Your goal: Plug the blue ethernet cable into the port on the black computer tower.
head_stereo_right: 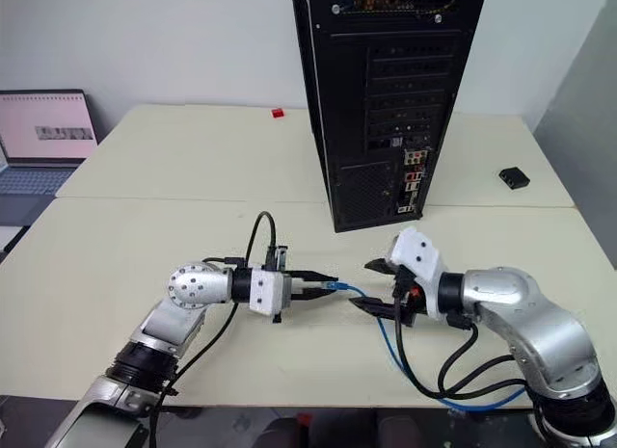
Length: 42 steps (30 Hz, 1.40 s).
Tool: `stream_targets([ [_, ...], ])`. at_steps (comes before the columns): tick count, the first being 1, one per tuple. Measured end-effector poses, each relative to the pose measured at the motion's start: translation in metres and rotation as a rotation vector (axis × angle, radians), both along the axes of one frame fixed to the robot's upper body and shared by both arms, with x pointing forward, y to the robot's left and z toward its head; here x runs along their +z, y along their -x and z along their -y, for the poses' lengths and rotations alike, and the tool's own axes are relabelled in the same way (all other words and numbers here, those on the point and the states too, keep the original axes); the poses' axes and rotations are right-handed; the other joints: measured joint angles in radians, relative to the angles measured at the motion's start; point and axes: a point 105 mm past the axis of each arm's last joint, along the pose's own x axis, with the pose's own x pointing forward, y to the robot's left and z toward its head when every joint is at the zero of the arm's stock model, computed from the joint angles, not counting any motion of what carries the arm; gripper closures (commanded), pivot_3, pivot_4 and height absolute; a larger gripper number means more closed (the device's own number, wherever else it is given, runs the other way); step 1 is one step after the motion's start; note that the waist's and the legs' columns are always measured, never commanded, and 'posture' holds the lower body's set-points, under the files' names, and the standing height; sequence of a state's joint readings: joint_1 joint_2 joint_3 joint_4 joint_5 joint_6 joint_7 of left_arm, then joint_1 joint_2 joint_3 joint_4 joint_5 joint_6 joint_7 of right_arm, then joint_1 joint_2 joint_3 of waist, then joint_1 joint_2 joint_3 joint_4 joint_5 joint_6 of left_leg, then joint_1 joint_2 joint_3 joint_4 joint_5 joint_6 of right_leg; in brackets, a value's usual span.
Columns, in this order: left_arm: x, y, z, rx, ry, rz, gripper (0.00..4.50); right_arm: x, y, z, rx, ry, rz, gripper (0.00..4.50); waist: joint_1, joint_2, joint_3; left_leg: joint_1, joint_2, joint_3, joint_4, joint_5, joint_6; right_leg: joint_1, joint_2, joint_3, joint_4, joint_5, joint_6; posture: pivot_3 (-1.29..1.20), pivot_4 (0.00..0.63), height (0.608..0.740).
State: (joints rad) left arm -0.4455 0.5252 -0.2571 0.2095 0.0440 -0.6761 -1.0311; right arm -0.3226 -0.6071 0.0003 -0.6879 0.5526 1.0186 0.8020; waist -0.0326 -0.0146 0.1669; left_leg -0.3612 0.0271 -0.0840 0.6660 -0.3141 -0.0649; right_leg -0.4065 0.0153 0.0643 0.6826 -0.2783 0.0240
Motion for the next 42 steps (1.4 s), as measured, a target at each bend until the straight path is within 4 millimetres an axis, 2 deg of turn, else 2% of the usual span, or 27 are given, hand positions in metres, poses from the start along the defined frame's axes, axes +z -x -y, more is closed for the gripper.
stream_targets([
  [5,-0.002,0.014,-0.001,-0.092,0.045,0.277,4.22,0.006,-0.002,0.000,-0.042,-0.099,-0.058,1.25,0.003,0.000,0.000,-0.001,-0.001,0.000,0.000,0.000,0.000,0.000,0.000,-0.001,-0.001,0.000,0.001,0.00,0.150,0.740],
  [11,0.013,0.007,-0.003,-0.067,0.113,0.437,4.22,0.005,-0.007,0.000,-0.053,-0.154,-0.127,1.25,0.003,0.000,0.000,-0.001,-0.001,0.000,0.000,0.000,0.000,0.000,-0.001,-0.001,-0.001,0.001,0.001,0.00,0.150,0.740],
  [18,0.018,0.000,-0.003,-0.024,0.133,0.500,4.22,0.002,-0.011,-0.008,-0.040,-0.205,-0.192,1.25,0.003,0.000,0.000,-0.001,-0.001,0.000,0.000,0.000,0.000,0.000,0.000,-0.001,0.000,0.001,0.001,0.00,0.150,0.740],
  [27,0.021,-0.003,-0.006,0.008,0.156,0.533,4.22,-0.001,-0.016,-0.028,-0.018,-0.247,-0.218,1.25,0.002,0.000,0.000,-0.001,-0.001,-0.001,0.000,0.000,0.000,0.000,0.000,-0.002,0.000,0.001,0.001,0.00,0.150,0.740],
  [32,0.023,-0.004,-0.006,0.015,0.163,0.539,4.22,-0.003,-0.019,-0.029,-0.026,-0.253,-0.227,2.04,0.002,0.000,0.000,-0.001,-0.001,-0.001,0.000,0.000,0.000,0.000,-0.001,-0.002,0.000,0.001,0.001,0.00,0.150,0.740],
  [42,0.023,-0.004,-0.007,0.021,0.156,0.551,4.22,-0.005,-0.023,-0.026,-0.047,-0.255,-0.242,4.45,0.002,0.000,0.000,-0.001,-0.001,-0.001,0.000,0.000,0.000,0.000,-0.001,-0.002,0.000,0.001,0.001,0.00,0.150,0.740],
])
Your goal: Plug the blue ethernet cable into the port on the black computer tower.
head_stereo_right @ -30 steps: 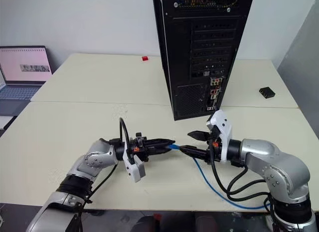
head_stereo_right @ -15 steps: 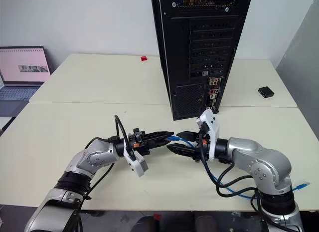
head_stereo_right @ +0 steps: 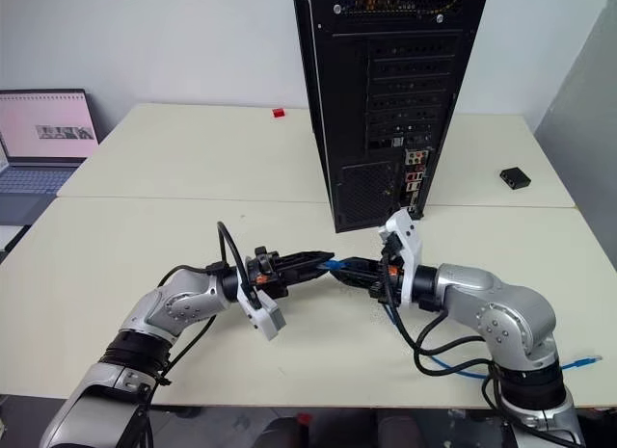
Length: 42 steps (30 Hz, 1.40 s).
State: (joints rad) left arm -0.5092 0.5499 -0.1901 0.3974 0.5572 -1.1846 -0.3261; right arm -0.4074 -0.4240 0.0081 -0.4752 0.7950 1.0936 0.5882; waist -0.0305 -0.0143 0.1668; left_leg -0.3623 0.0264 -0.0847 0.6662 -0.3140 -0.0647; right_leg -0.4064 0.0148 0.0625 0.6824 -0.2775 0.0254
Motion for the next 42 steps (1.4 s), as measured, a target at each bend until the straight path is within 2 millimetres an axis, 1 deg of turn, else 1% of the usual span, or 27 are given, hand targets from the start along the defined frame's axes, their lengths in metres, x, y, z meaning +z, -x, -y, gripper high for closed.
stream_targets([
  [10,-0.001,0.003,-0.001,-0.016,-0.002,-0.009,4.22,0.000,0.002,0.000,0.015,-0.003,-0.018,4.50,0.000,0.000,0.000,0.000,0.000,0.000,0.000,0.000,0.000,0.000,0.000,0.000,0.000,0.000,0.000,0.00,0.150,0.740],
  [11,-0.001,0.004,-0.001,-0.020,0.003,-0.018,3.52,0.000,0.003,0.000,0.019,-0.004,-0.021,4.50,0.000,0.000,0.000,0.000,0.000,0.000,0.000,0.000,0.000,0.000,0.000,0.000,0.000,0.000,0.000,0.00,0.150,0.740],
  [12,-0.001,0.004,-0.002,-0.024,0.006,-0.028,3.37,0.000,0.003,-0.001,0.022,-0.006,-0.022,4.50,0.000,0.000,0.000,0.000,0.000,0.000,0.000,0.000,0.000,0.000,0.000,0.000,0.000,0.000,0.000,0.00,0.150,0.740],
  [16,-0.006,0.007,0.001,-0.043,0.005,-0.083,2.46,0.001,0.004,-0.001,0.029,-0.007,-0.023,4.50,-0.001,0.000,0.000,0.000,0.000,0.000,0.000,0.000,0.000,0.000,0.000,0.000,0.000,0.000,0.000,0.00,0.150,0.740],
  [18,-0.007,0.005,0.000,-0.036,0.004,-0.113,2.13,0.001,0.004,0.001,0.027,-0.001,-0.019,4.50,-0.001,0.000,0.000,0.000,0.000,0.000,0.000,0.000,0.000,0.000,0.000,0.000,0.000,0.000,0.000,0.00,0.150,0.740],
  [22,-0.003,-0.005,-0.008,0.028,0.061,-0.201,1.18,0.002,0.002,0.005,0.016,0.015,-0.002,4.50,-0.001,0.000,0.000,0.000,0.000,0.000,0.000,0.000,0.000,0.000,0.000,0.000,0.000,0.000,0.000,0.00,0.150,0.740],
  [24,-0.003,-0.007,-0.013,0.058,0.089,-0.248,0.80,0.003,0.001,0.008,0.005,0.027,0.014,4.50,-0.002,0.000,0.000,0.000,0.000,0.000,0.000,0.000,0.000,0.000,0.000,0.000,0.000,0.000,0.000,0.00,0.150,0.740],
  [26,-0.003,-0.013,-0.019,0.116,0.136,-0.345,0.36,0.007,-0.003,0.013,-0.037,0.050,0.062,4.50,-0.002,0.000,0.000,0.000,0.000,0.000,0.000,0.000,0.000,0.000,0.000,0.000,0.000,0.000,0.000,0.00,0.150,0.740],
  [28,-0.005,-0.016,-0.022,0.153,0.162,-0.459,0.33,0.014,-0.012,0.022,-0.118,0.066,0.131,4.50,-0.002,0.000,0.000,0.000,0.000,-0.001,0.000,0.000,0.000,0.000,0.000,0.000,0.000,0.000,0.000,0.00,0.150,0.740],
  [30,-0.002,-0.014,-0.019,0.155,0.193,-0.586,0.33,0.020,-0.022,0.031,-0.217,0.071,0.188,4.50,-0.003,0.000,0.000,-0.001,0.000,-0.001,0.000,0.000,0.000,0.000,0.000,0.000,0.000,0.000,0.000,0.00,0.150,0.740],
  [32,0.007,-0.013,-0.011,0.145,0.257,-0.746,0.33,0.026,-0.035,0.040,-0.344,0.085,0.253,4.50,-0.003,0.000,0.000,-0.001,0.000,-0.001,0.000,0.000,0.000,0.000,0.000,0.000,0.000,0.000,0.000,0.00,0.150,0.740],
  [33,0.009,-0.012,-0.008,0.142,0.272,-0.791,0.33,0.028,-0.038,0.043,-0.380,0.091,0.271,4.50,-0.003,0.000,0.000,0.000,0.000,-0.001,0.000,0.000,0.000,0.000,0.000,0.000,0.000,0.000,0.000,0.00,0.150,0.740],
  [34,0.011,-0.014,-0.003,0.162,0.293,-0.884,0.33,0.031,-0.048,0.049,-0.482,0.106,0.313,4.50,-0.003,0.000,0.000,0.000,0.000,-0.001,0.000,0.000,0.000,0.000,0.001,0.000,0.000,0.000,0.000,0.00,0.150,0.740],
  [37,0.013,-0.015,0.007,0.195,0.321,-1.018,0.33,0.030,-0.064,0.062,-0.670,0.149,0.355,4.50,-0.004,0.000,0.000,0.000,0.001,-0.001,0.000,0.000,0.000,0.000,0.001,0.000,0.000,0.000,0.000,0.00,0.150,0.740],
  [40,0.021,-0.016,0.021,0.210,0.355,-1.084,0.33,0.026,-0.073,0.063,-0.785,0.158,0.359,4.50,-0.004,0.000,0.000,0.000,0.001,-0.001,0.000,0.000,0.000,-0.001,0.001,0.000,0.000,0.000,0.000,0.00,0.150,0.740],
  [42,0.025,-0.019,0.032,0.224,0.394,-1.124,0.33,0.022,-0.076,0.056,-0.830,0.170,0.368,4.50,-0.003,0.000,0.000,0.000,0.001,0.000,0.000,0.000,0.000,-0.001,0.001,0.001,0.000,0.000,0.000,0.00,0.150,0.740],
])
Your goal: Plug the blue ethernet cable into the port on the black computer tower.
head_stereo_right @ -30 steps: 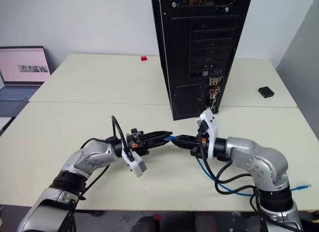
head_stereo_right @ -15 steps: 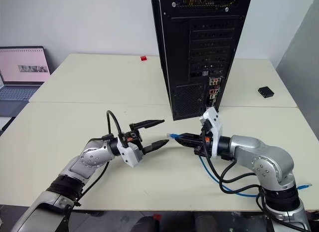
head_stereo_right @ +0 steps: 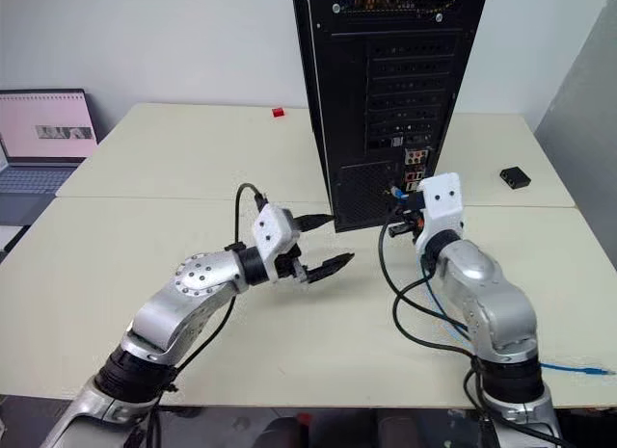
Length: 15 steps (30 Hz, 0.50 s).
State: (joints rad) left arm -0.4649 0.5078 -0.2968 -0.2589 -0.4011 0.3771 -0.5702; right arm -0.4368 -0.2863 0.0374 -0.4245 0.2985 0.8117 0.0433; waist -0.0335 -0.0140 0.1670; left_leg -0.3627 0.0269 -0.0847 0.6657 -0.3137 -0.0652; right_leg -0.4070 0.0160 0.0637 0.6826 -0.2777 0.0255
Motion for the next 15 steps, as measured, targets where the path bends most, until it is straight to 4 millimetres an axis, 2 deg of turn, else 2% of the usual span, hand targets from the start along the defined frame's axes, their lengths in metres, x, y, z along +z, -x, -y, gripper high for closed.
stream_targets([
  [7,-0.001,-0.006,0.015,0.049,0.027,-0.058,0.33,-0.006,-0.010,0.005,-0.156,-0.016,0.017,4.50,0.000,0.000,0.000,0.000,0.000,0.001,0.000,0.000,-0.001,0.000,0.000,0.001,0.000,0.000,0.000,0.00,0.150,0.740],
  [15,-0.004,-0.011,0.011,0.099,0.003,-0.069,0.33,-0.006,-0.014,0.015,-0.251,-0.078,0.019,4.50,0.000,0.000,0.000,0.000,0.000,0.001,0.000,0.000,0.000,-0.001,0.000,0.001,0.000,0.000,0.000,0.00,0.150,0.740],
])
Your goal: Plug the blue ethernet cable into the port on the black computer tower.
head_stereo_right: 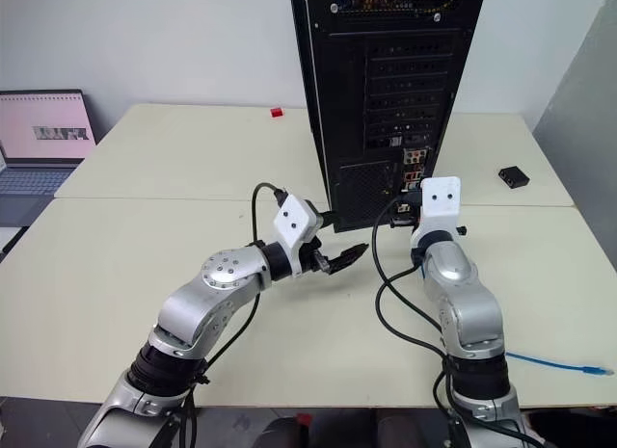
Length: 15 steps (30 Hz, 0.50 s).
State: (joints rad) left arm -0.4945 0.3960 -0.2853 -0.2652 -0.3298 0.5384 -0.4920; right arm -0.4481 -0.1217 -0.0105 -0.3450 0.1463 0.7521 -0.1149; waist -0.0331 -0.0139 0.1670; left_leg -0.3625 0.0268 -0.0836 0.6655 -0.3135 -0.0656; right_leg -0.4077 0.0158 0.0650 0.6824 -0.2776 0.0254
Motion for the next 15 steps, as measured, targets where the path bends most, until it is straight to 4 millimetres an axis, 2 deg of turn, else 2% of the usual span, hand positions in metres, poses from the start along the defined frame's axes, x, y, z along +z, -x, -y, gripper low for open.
stream_targets([
  [6,-0.003,-0.002,-0.004,0.023,-0.014,-0.001,0.33,0.015,-0.004,-0.002,0.001,-0.047,0.041,4.50,0.000,0.000,0.000,0.000,0.000,0.000,0.000,0.000,0.000,0.000,0.000,0.000,0.000,0.000,0.000,0.00,0.150,0.740],
  [15,-0.005,-0.003,-0.007,0.040,-0.024,-0.010,0.33,0.009,-0.012,-0.005,0.020,-0.060,0.005,4.50,0.000,0.000,0.000,0.000,0.000,0.000,0.000,0.000,0.000,0.000,0.000,0.000,0.000,0.000,0.000,0.00,0.150,0.740],
])
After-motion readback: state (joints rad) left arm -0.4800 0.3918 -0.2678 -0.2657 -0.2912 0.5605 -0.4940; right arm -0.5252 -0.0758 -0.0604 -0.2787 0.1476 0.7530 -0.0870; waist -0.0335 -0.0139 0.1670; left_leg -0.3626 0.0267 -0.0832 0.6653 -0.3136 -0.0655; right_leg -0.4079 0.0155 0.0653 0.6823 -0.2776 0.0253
